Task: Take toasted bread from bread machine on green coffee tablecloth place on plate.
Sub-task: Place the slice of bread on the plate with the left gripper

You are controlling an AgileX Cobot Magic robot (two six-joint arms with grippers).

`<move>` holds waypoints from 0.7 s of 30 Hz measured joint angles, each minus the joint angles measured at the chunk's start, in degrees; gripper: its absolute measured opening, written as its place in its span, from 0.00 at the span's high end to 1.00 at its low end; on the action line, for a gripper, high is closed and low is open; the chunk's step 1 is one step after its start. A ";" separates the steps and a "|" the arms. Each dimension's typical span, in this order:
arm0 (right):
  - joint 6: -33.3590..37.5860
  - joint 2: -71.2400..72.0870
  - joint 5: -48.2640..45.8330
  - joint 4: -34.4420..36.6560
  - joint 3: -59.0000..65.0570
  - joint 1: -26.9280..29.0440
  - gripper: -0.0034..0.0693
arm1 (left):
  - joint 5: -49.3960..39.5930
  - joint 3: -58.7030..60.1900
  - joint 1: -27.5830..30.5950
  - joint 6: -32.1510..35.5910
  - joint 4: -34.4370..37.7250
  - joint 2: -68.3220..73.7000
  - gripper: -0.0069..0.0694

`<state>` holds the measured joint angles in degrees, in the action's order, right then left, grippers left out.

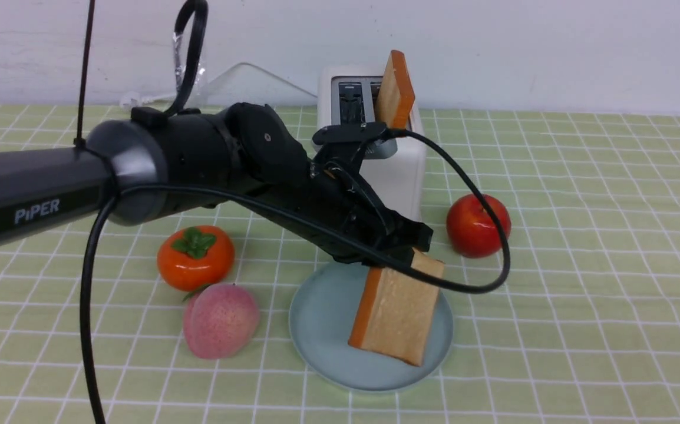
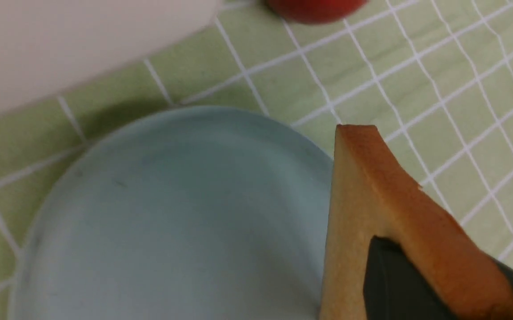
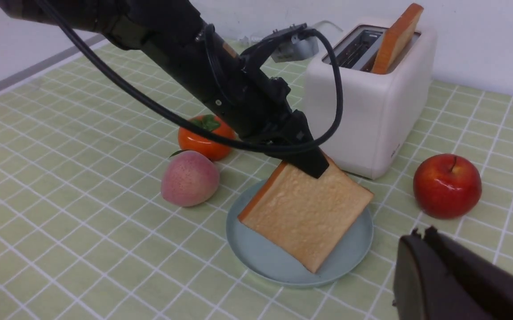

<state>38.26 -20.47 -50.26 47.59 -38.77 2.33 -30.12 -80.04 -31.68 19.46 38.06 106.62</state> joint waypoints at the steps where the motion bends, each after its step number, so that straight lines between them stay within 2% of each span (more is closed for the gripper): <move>1: 0.00 0.00 0.00 0.00 0.00 0.00 0.97 | 0.28 0.00 0.00 -0.09 -0.22 0.00 0.77; 6: 0.00 0.00 0.00 0.05 0.00 0.00 0.96 | 0.28 0.00 0.00 -0.12 -1.10 0.00 0.74; 9: 0.00 0.00 -0.02 0.39 0.00 0.00 0.96 | 0.94 0.00 0.00 -0.18 -3.19 0.00 0.64; 14: 0.00 0.00 -0.23 2.43 0.00 0.00 0.95 | 3.61 0.00 0.00 -0.18 -9.54 0.00 0.41; 16: 0.00 0.00 -0.22 2.64 0.00 0.00 0.95 | 3.80 0.00 0.00 -0.24 -10.40 0.00 0.37; 18: 0.00 0.00 -0.22 2.78 0.00 0.00 0.95 | 3.86 0.00 0.00 -0.93 -12.90 0.00 0.26; 21: 0.00 0.00 -0.22 2.92 0.00 0.00 0.95 | 3.80 0.05 0.00 -2.58 -16.15 -0.72 0.19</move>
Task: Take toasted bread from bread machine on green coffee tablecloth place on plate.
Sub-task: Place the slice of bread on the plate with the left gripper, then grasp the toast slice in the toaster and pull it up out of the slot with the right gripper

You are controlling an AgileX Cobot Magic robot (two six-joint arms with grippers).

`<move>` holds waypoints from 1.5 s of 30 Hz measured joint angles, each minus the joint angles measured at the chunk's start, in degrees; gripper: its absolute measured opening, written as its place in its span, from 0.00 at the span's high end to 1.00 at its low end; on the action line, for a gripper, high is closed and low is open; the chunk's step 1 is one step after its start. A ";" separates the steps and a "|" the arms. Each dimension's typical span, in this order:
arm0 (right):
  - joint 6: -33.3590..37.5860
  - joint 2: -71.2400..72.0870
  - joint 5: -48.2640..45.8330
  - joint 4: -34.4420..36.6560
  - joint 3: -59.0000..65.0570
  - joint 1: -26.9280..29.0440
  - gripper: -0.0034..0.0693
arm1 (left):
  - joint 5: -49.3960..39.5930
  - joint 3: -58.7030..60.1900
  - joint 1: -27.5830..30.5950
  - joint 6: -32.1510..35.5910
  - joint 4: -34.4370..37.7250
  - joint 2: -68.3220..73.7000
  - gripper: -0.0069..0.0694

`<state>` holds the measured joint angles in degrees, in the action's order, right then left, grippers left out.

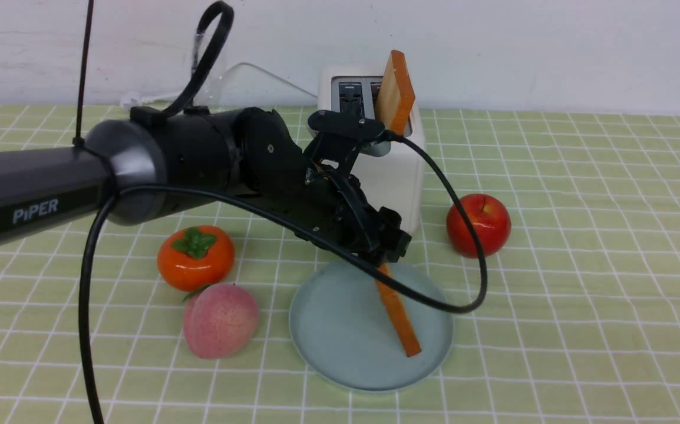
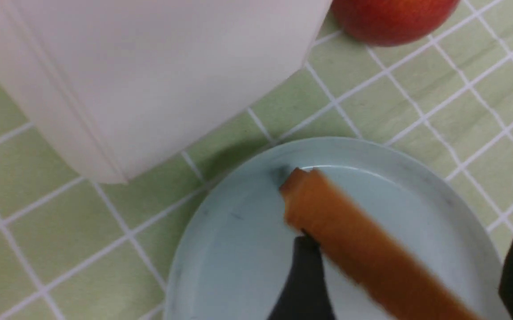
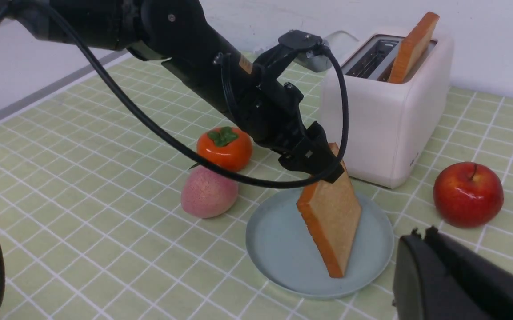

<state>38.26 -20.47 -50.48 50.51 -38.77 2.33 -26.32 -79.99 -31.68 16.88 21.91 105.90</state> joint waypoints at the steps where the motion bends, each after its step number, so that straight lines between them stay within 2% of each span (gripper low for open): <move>1: 0.00 0.00 0.00 0.00 0.00 0.00 0.95 | -0.16 0.00 0.00 -1.16 -1.81 -0.80 0.17; 6: 0.00 0.00 0.00 0.00 0.00 0.00 0.95 | -2.48 0.00 0.00 -5.99 -7.71 -5.35 0.15; 9: 0.00 0.00 0.00 0.07 0.00 0.00 0.95 | -6.65 0.00 0.00 -10.17 -12.23 -9.41 0.20; 12: 0.00 -0.51 0.26 0.09 0.00 -1.06 0.95 | -13.17 0.00 0.00 -15.87 -17.01 -14.15 0.39; 15: 0.00 -3.21 1.40 0.19 -0.13 -4.77 0.95 | -17.14 0.00 0.00 -20.24 -19.56 -20.12 0.73; 16: 0.00 -3.80 1.52 0.14 -0.30 -5.29 0.95 | -17.14 0.00 0.00 -20.34 -19.56 -20.53 0.73; 17: 0.00 -6.26 1.48 -0.24 -0.72 -6.98 0.95 | -17.92 0.22 0.00 -20.88 -19.82 -23.55 0.87; 18: -0.05 -7.86 1.33 -0.57 -1.05 -7.89 0.95 | -17.92 0.68 0.00 -21.02 -19.82 -25.90 0.92; 22: -1.26 -16.66 0.73 -1.96 -3.50 -9.45 0.95 | -14.20 7.71 0.00 -21.30 -19.61 -36.84 0.93; 27: -1.54 -26.18 0.40 -2.14 -8.21 -10.43 0.95 | -5.98 23.63 0.00 -21.34 -19.44 -54.37 0.93; 30: -1.54 -33.23 0.87 -2.21 -11.51 -13.75 0.95 | -1.00 35.84 0.00 -21.51 -18.73 -66.22 0.93; 33: -1.54 -39.33 3.59 -2.77 -14.23 -17.27 0.95 | 2.15 43.61 0.00 -21.56 -18.25 -75.22 0.93; 34: -1.90 -43.36 7.73 -3.56 -16.28 -20.17 0.95 | 4.29 48.06 0.00 -21.95 -18.12 -81.37 0.93; 39: -2.81 -54.08 16.70 -7.39 -23.50 -24.45 0.93 | 8.81 58.17 0.00 -22.36 -17.99 -93.43 0.93; 41: -2.95 -58.28 18.86 -8.94 -26.93 -25.06 0.91 | 9.92 60.62 0.00 -22.36 -17.99 -96.38 0.93; 45: -5.02 -67.47 22.86 -11.16 -35.45 -24.96 0.79 | 11.18 63.50 0.00 -22.36 -19.15 -97.75 0.93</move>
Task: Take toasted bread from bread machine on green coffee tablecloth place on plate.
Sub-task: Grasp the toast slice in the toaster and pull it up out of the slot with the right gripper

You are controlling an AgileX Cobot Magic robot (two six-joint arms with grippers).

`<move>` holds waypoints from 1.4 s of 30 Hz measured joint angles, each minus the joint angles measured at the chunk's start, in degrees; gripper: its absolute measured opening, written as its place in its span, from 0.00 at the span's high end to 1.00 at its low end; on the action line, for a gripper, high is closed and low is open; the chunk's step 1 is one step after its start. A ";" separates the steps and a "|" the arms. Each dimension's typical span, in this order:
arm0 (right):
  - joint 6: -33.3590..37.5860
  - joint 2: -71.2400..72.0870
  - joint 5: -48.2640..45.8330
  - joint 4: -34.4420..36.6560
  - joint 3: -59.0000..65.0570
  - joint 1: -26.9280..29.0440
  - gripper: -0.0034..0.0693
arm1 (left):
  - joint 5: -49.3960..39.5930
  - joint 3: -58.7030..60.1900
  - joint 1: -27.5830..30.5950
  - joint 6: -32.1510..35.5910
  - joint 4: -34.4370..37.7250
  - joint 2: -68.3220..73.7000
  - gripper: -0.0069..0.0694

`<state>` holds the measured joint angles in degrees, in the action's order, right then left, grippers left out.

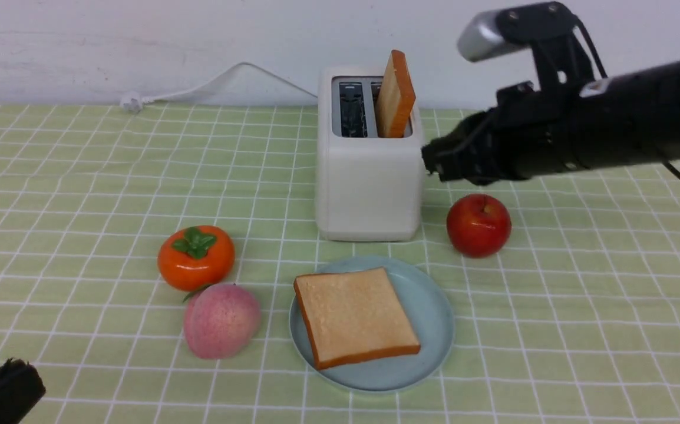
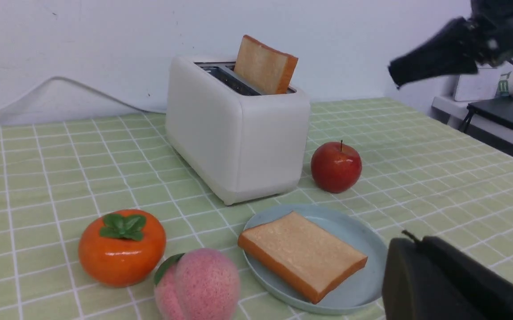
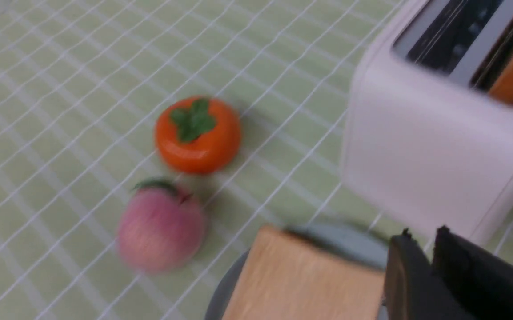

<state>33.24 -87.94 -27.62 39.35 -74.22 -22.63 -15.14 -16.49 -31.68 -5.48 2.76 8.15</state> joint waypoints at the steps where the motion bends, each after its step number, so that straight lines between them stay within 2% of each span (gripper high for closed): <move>1: -0.46 -2.51 2.24 -0.60 -2.64 0.23 0.72 | 0.09 0.44 0.00 0.00 -0.97 -0.07 0.93; 2: -0.60 -4.46 4.84 -1.05 -4.68 0.28 0.64 | 0.31 0.52 0.00 0.00 -1.97 -0.07 0.93; 3: -0.66 -4.78 5.74 -1.13 -5.01 0.28 0.63 | 0.30 0.52 0.00 0.00 -1.97 -0.07 0.93; 4: -0.79 -7.30 8.94 -1.28 -7.40 0.28 0.52 | 0.56 0.52 0.00 0.00 -2.76 -0.07 0.93; 5: -0.79 -7.62 9.82 -1.28 -7.68 0.28 0.51 | 0.62 0.52 0.00 0.00 -2.76 -0.07 0.93; 7: -0.85 -11.85 14.49 -1.22 -10.68 0.28 0.33 | 0.68 0.52 0.00 0.00 -2.76 -0.07 0.93; 10: -0.85 -16.70 17.85 -1.10 -13.77 0.28 0.18 | 0.68 0.57 0.00 0.00 -2.76 -0.07 0.93; 12: -0.79 -19.48 19.36 -1.03 -15.26 0.28 0.16 | 0.68 0.57 0.00 0.00 -3.07 -0.07 0.93; 16: -0.74 -22.43 22.49 -1.03 -15.72 0.28 0.21 | 0.68 0.57 0.00 0.00 -3.07 -0.07 0.93; 18: -0.75 -23.51 24.86 -0.96 -15.80 0.28 0.33 | 0.68 0.57 0.00 0.00 -2.76 -0.07 0.93; 19: -0.73 -23.62 25.13 -0.96 -15.80 0.28 0.36 | 0.68 0.57 0.00 0.00 -2.76 -0.07 0.93; 21: -0.61 -23.67 25.74 -0.77 -15.81 0.28 0.52 | 0.68 0.57 0.00 0.00 -2.76 -0.07 0.93; 23: -0.60 -23.67 26.06 -0.77 -15.87 0.28 0.59 | 0.68 0.57 0.00 0.00 -2.76 -0.07 0.93; 25: -0.60 -23.67 26.38 -0.45 -15.93 0.28 0.77 | 0.68 0.57 0.00 0.00 -2.76 -0.07 0.93; 29: -0.55 -23.67 26.49 -0.37 -15.99 0.28 0.90 | 0.68 0.57 0.00 -0.01 -2.76 -0.07 0.93; 42: -0.60 -23.67 26.49 0.30 -16.16 0.28 0.90 | 0.68 0.57 0.00 -0.08 -2.76 -0.07 0.93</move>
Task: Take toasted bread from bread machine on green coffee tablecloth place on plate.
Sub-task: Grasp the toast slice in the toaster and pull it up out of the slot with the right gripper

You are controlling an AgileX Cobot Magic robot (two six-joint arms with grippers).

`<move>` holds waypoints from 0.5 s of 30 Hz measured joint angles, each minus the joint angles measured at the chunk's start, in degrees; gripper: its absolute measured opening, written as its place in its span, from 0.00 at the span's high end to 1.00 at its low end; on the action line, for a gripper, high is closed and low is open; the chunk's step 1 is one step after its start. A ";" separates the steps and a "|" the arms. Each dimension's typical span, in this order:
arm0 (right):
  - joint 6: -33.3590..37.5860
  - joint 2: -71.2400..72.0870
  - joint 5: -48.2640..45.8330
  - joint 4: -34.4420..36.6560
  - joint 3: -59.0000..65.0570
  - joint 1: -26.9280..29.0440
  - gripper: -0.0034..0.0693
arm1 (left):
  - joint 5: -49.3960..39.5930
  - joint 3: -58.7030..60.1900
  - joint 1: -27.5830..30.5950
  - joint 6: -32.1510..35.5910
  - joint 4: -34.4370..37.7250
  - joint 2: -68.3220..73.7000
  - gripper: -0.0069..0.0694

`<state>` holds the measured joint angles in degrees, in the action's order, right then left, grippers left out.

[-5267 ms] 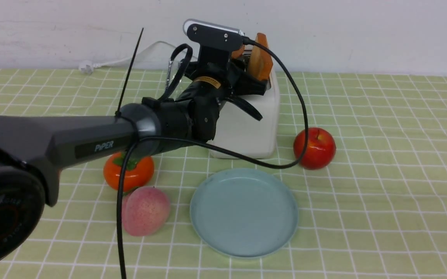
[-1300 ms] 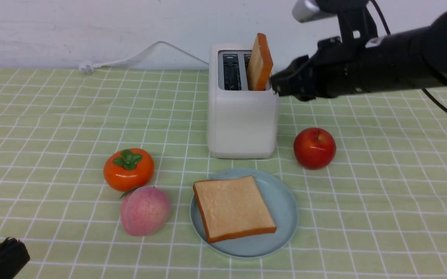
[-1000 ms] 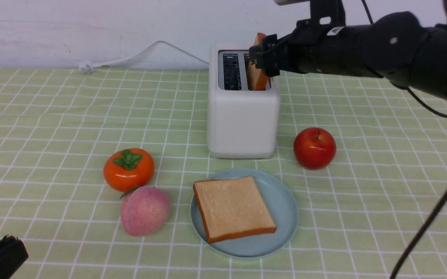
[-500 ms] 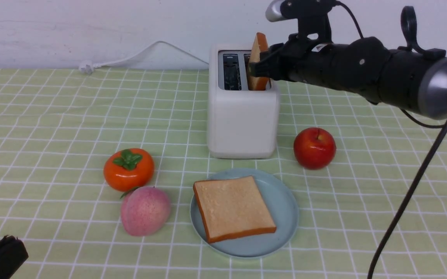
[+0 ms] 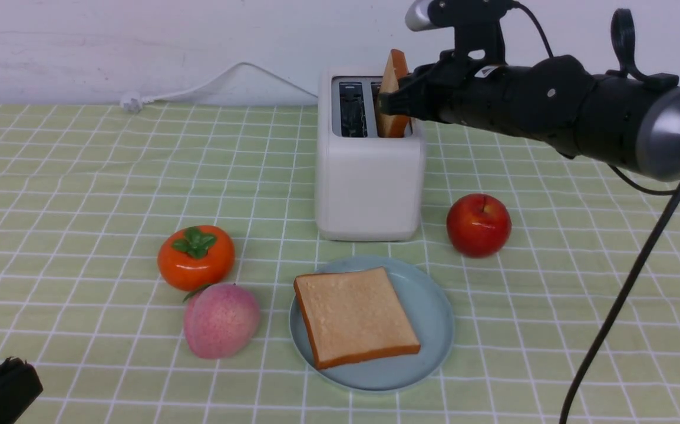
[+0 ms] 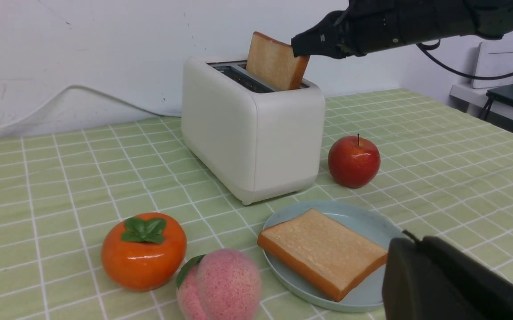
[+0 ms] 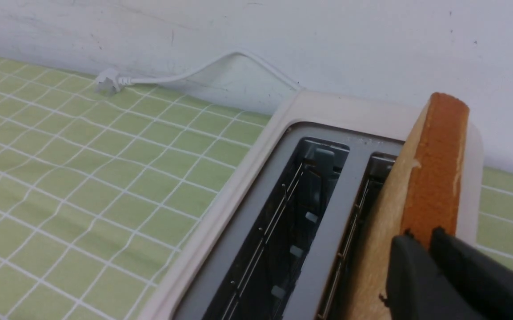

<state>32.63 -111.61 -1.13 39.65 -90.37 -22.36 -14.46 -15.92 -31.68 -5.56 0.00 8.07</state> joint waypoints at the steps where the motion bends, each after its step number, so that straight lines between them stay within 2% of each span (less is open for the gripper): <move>1: 0.00 0.00 0.00 0.00 0.00 0.00 0.90 | 0.00 0.00 0.00 0.00 0.00 0.00 0.93; 5: 0.00 0.00 -0.06 0.00 0.00 0.00 0.80 | 0.00 0.00 0.00 -0.05 0.00 0.00 0.93; 8: 0.00 0.00 0.00 0.21 0.00 0.00 0.62 | 0.00 0.00 0.00 -0.05 0.00 0.00 0.93; 9: 0.00 0.00 0.00 0.30 0.00 0.00 0.60 | 0.00 0.00 0.00 -0.05 0.00 0.00 0.93; 10: 0.00 0.00 0.00 0.74 0.00 0.00 0.51 | 0.00 0.00 0.00 -0.05 0.00 0.00 0.93; 13: 0.00 -0.13 0.00 1.77 -0.04 0.00 0.35 | 0.00 0.00 0.00 -0.05 0.00 0.00 0.93; 14: 0.00 -0.85 0.47 2.22 -0.11 0.00 0.27 | 0.00 0.00 0.00 -0.05 0.00 0.00 0.93; 15: 0.00 -0.85 0.54 2.21 -0.16 0.00 0.26 | 0.00 0.00 0.00 -0.05 0.00 0.00 0.93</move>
<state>32.63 -112.47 -0.59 41.86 -90.53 -22.36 -14.46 -15.92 -31.68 -5.61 0.00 8.07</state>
